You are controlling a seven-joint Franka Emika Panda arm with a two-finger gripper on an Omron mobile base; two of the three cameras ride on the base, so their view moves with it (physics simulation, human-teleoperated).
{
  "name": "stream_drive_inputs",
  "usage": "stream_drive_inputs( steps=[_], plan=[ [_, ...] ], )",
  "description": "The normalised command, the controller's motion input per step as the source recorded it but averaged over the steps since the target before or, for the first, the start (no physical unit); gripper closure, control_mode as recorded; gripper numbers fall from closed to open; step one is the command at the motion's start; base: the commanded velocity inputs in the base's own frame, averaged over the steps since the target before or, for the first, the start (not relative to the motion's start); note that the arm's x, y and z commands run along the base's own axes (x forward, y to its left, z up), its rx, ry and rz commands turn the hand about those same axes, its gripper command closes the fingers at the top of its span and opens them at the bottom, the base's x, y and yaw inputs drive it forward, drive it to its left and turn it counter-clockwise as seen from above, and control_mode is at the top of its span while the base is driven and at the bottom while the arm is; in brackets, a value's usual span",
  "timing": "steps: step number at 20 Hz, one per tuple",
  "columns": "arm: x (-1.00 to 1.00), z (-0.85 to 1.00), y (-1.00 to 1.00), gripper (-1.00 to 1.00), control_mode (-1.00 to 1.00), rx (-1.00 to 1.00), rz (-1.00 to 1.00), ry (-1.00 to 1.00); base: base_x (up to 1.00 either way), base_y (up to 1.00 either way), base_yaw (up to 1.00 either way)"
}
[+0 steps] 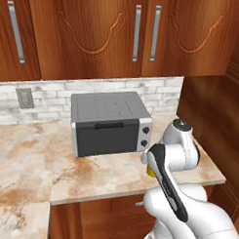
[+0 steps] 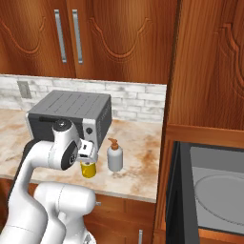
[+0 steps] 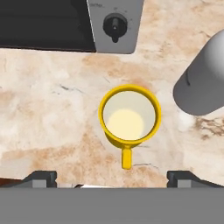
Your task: Pick the mug from the counter and place it inside the microwave. Then close the microwave.
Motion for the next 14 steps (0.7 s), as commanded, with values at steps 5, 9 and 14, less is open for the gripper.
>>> stream_drive_inputs(
  steps=[5,9,14],
  plan=[
    [0.01,-0.07,0.0,-1.0,-1.0,0.01,-0.04,0.0,0.0,0.0,0.0],
    [0.09,-0.34,0.0,-1.0,-1.0,0.0,0.0,0.0,0.0,0.0,0.0],
    [0.08,-0.42,0.0,-1.0,-1.0,0.0,0.0,0.0,0.0,0.0,0.0]
  ],
)
